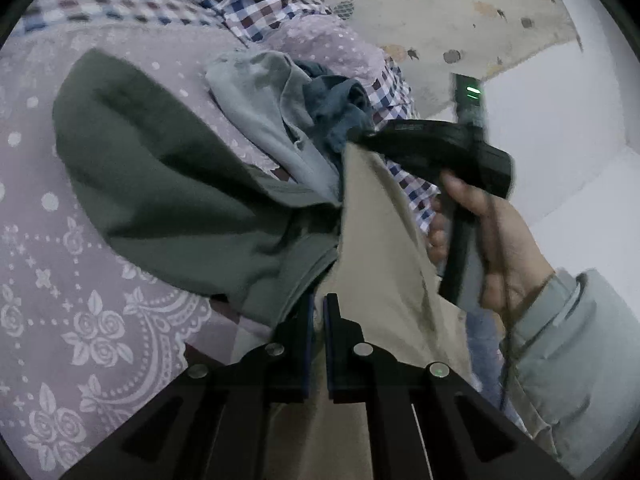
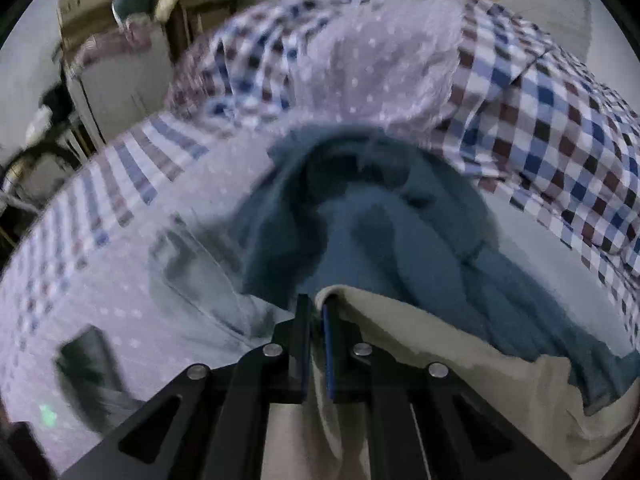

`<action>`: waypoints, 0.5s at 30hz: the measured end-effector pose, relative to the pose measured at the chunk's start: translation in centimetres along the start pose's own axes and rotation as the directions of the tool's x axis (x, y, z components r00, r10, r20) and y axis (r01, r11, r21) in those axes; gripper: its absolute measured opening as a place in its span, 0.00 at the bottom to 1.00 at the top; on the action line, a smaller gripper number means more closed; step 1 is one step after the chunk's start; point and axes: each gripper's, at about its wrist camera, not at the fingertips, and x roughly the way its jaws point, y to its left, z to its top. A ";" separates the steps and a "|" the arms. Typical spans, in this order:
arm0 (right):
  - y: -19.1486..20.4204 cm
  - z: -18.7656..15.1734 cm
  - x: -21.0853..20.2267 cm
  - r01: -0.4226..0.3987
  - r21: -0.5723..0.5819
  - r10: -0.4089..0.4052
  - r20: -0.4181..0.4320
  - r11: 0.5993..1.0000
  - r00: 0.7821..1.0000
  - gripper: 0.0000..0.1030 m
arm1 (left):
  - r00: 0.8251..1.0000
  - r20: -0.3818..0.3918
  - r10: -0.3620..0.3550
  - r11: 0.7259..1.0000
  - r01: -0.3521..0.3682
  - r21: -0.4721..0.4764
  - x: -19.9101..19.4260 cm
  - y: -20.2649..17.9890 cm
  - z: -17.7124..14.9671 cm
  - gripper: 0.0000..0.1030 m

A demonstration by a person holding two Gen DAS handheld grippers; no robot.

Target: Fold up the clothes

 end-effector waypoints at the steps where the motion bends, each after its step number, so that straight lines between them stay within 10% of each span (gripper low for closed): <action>1: 0.2 -0.4 0.9 0.017 -0.008 -0.017 -0.019 1.000 1.000 0.04 | 1.000 0.000 0.007 1.000 -0.007 0.007 0.0 -0.1 0.0 0.04; 7: 1.8 -1.6 2.2 0.118 -0.094 -0.122 -0.041 0.988 0.992 0.10 | 0.999 0.003 0.047 0.998 -0.047 0.042 0.1 -0.6 -0.1 0.06; 11: 1.7 -1.5 -1.0 0.132 -0.058 -0.130 0.029 0.990 0.991 0.49 | 0.997 0.005 0.073 0.995 -0.074 0.066 0.2 -0.9 -0.1 0.11; 15: 1.0 -1.9 -6.9 0.086 0.016 -0.087 0.138 0.996 0.987 0.56 | 0.995 0.008 0.100 0.991 -0.100 0.090 0.2 -1.3 -0.1 0.31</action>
